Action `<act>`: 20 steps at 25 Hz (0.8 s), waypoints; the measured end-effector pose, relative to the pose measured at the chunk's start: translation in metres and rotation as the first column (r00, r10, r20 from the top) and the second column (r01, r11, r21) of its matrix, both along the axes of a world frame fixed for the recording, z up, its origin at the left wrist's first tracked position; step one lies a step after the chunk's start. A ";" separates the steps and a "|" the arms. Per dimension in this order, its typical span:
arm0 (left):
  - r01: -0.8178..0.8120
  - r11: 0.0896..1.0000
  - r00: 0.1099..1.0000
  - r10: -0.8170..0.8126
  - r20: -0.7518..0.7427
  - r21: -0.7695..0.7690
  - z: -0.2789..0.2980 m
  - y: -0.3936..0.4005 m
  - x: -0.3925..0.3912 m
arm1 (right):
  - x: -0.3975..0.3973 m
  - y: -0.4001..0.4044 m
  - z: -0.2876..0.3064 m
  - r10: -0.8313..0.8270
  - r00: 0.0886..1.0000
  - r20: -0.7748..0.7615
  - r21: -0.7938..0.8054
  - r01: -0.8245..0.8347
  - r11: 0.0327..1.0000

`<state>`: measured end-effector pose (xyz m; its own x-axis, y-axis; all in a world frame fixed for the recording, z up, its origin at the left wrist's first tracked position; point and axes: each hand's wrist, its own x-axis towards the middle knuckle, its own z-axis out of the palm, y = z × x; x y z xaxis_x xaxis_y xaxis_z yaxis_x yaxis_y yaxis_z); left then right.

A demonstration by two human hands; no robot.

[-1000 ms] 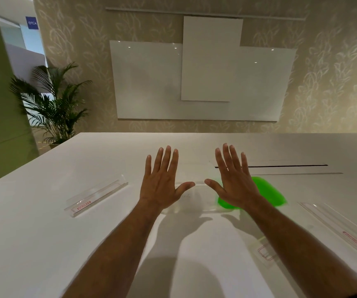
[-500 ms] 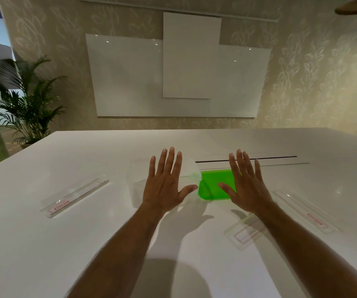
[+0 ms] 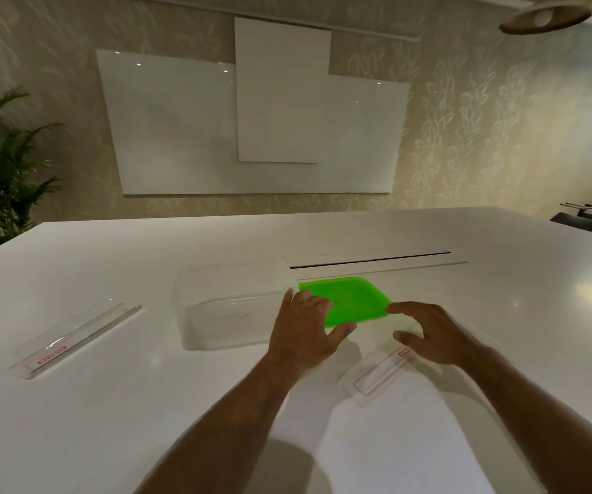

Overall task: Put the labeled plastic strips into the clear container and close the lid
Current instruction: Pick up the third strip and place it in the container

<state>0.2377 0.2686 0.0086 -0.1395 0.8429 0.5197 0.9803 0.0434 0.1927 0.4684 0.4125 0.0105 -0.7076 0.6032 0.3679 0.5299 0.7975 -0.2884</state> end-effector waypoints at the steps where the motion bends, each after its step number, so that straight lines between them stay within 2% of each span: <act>1: 0.020 1.000 1.000 -0.020 0.018 0.018 -0.002 0.000 0.006 | 0.003 0.000 -0.001 0.001 0.998 0.057 0.008 -0.001 1.000; 3: 0.048 0.999 0.994 -0.046 0.096 -0.021 -0.005 -0.001 0.018 | 0.005 -0.003 -0.004 -0.029 0.984 0.177 0.004 0.029 1.000; 5: 0.099 0.989 0.982 -0.079 0.170 -0.112 -0.006 -0.004 0.028 | 0.004 -0.004 -0.007 -0.057 0.972 0.226 0.007 0.057 0.998; 7: 0.176 0.970 0.972 -0.143 0.188 -0.168 -0.007 -0.007 0.034 | 0.002 -0.005 -0.009 -0.072 0.980 0.187 0.016 0.071 0.997; 10: 0.228 0.961 0.968 -0.206 0.142 -0.158 -0.008 -0.011 0.040 | 0.002 -0.005 -0.010 -0.070 0.988 0.141 0.046 0.064 0.997; 13: 0.225 0.965 0.974 -0.220 0.047 -0.137 -0.007 -0.013 0.039 | 0.002 -0.006 -0.008 -0.057 0.986 0.157 0.082 0.045 0.996; 16: 0.246 0.969 0.955 -0.248 -0.165 -0.033 -0.004 -0.017 0.034 | -0.001 -0.009 -0.006 -0.071 0.993 0.093 0.132 0.059 0.989; 19: 0.321 0.939 0.877 -0.246 -0.413 0.123 -0.004 -0.023 0.027 | -0.003 -0.013 0.004 -0.067 0.998 -0.010 0.041 0.067 0.997; 20: 0.366 0.916 0.843 -0.251 -0.476 0.166 -0.005 -0.024 0.025 | -0.003 -0.012 0.010 -0.046 0.999 -0.001 0.001 0.046 0.999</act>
